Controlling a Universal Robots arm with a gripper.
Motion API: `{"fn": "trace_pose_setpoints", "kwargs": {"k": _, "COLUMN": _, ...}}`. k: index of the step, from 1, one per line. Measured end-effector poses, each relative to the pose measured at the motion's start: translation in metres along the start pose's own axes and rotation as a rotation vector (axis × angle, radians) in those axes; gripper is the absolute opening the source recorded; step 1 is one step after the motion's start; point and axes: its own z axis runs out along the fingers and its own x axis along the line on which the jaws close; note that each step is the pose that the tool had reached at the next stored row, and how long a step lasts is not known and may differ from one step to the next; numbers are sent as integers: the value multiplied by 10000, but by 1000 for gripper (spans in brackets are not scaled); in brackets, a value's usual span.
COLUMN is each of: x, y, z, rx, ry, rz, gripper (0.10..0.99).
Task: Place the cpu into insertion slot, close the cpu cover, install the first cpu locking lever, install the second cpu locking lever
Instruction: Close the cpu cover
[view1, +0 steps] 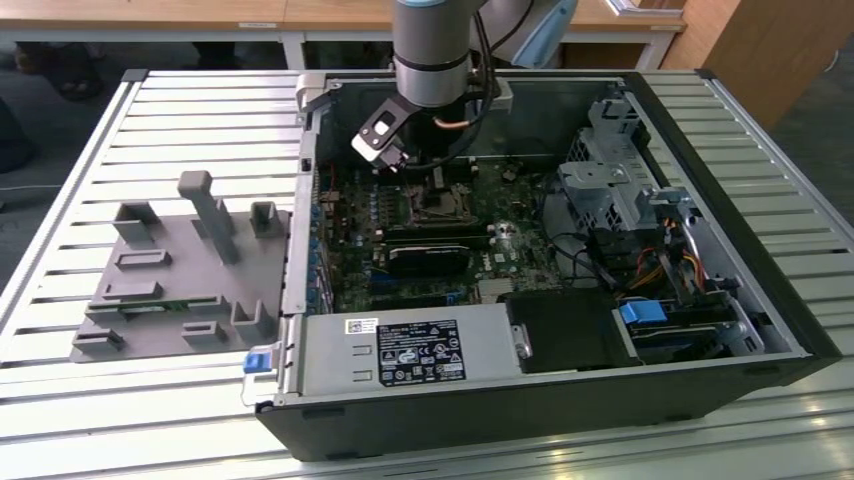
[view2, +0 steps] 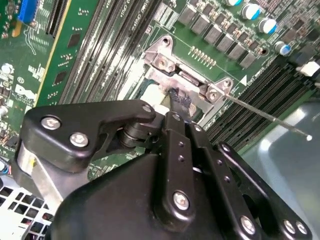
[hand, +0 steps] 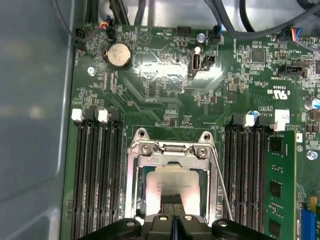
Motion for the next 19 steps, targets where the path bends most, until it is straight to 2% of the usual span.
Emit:
{"fn": "trace_pose_setpoints", "kwargs": {"k": 6, "x": -4, "y": 11, "z": -176, "rx": 22, "ry": -22, "rz": 0, "gripper": 106}}
{"fn": "trace_pose_setpoints", "kwargs": {"k": 8, "x": -3, "y": 21, "z": -176, "rx": 41, "ry": -15, "rz": -1, "gripper": 106}}
{"fn": "trace_pose_setpoints", "kwargs": {"k": 13, "x": -5, "y": 61, "z": -176, "rx": 297, "ry": -6, "rz": 1, "gripper": 106}}
{"fn": "trace_pose_setpoints", "kwargs": {"k": 19, "x": -7, "y": 133, "z": -169, "rx": 315, "ry": -3, "rz": 2, "gripper": 106}}
